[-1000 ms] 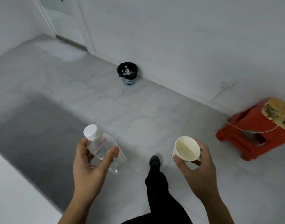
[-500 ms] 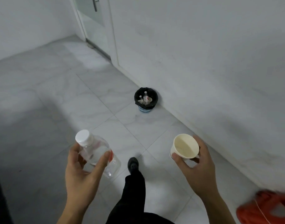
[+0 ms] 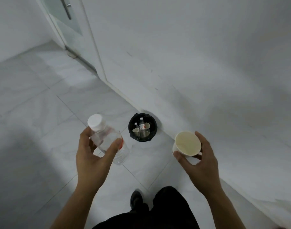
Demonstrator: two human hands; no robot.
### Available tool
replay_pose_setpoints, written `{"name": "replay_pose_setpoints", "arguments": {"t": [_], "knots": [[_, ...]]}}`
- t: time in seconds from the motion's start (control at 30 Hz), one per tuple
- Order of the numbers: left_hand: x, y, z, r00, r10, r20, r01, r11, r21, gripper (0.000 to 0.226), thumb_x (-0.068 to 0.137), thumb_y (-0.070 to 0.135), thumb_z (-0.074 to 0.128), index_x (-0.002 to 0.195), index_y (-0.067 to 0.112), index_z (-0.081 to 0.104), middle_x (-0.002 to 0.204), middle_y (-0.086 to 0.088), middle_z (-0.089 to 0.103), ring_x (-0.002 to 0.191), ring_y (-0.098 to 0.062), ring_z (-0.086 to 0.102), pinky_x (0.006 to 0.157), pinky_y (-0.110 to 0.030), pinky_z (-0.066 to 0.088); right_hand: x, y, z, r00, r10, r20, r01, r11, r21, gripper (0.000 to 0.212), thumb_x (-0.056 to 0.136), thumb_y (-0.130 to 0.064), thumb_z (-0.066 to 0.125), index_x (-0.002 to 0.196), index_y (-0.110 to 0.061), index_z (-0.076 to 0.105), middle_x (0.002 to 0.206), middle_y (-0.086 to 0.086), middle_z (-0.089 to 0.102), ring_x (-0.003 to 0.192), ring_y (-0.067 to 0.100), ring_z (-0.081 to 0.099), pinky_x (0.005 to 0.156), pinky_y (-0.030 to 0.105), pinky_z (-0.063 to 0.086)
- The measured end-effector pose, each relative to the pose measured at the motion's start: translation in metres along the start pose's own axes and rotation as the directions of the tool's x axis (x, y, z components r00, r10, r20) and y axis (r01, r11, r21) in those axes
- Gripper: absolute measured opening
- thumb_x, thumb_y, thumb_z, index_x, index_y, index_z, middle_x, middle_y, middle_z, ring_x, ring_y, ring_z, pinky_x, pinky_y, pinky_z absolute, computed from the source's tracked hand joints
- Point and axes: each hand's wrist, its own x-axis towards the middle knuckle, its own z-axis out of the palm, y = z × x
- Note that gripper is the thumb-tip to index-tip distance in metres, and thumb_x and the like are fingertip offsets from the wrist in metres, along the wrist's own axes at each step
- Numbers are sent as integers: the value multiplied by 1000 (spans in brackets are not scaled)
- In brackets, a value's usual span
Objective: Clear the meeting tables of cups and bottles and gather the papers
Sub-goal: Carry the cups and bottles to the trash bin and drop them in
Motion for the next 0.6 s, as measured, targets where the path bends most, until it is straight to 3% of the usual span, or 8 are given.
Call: {"name": "replay_pose_setpoints", "arguments": {"t": [0.1, 0.27, 0.37, 0.5, 0.6], "knots": [[58, -3, 37, 1000, -19, 7, 18, 999, 40, 74, 63, 57, 84, 124, 37, 47, 117, 15, 64, 106, -2, 64, 84, -18, 47, 64, 6, 14, 999, 50, 12, -50, 999, 1, 91, 68, -51, 83, 146, -35, 39, 139, -14, 51, 115, 4, 56, 94, 33, 53], [134, -28, 102, 990, -134, -52, 136, 990, 44, 76, 62, 50, 85, 126, 35, 48, 121, 10, 64, 108, -7, 65, 86, -23, 49, 188, 20, 39, 988, 75, 134, -72, 997, -24, 90, 69, -49, 84, 146, -35, 39, 140, -15, 49, 117, 3, 55, 97, 34, 52], [179, -43, 138, 974, -218, -61, 220, 975, 24, 75, 58, 57, 78, 124, 38, 49, 121, 8, 65, 108, -10, 66, 84, -24, 50, 257, 18, 55, 977, 93, 189, -86, 995, -48, 89, 70, -50, 84, 145, -36, 39, 139, -17, 49, 117, 2, 54, 96, 31, 52], [239, -80, 188, 950, -301, -80, 304, 952, 23, 79, 65, 55, 82, 131, 28, 48, 127, 9, 61, 115, -12, 61, 89, -22, 48, 339, 33, 94, 946, 116, 302, -87, 990, -109, 89, 69, -51, 83, 146, -34, 40, 138, -16, 50, 117, -4, 52, 93, 26, 52], [275, -132, 220, 918, -373, -132, 380, 925, 25, 70, 64, 60, 76, 124, 40, 46, 129, 14, 53, 120, -15, 57, 95, -30, 50, 380, 64, 136, 917, 175, 359, -132, 981, -142, 89, 69, -50, 83, 145, -33, 41, 138, -16, 50, 117, -6, 51, 92, 23, 50]]}}
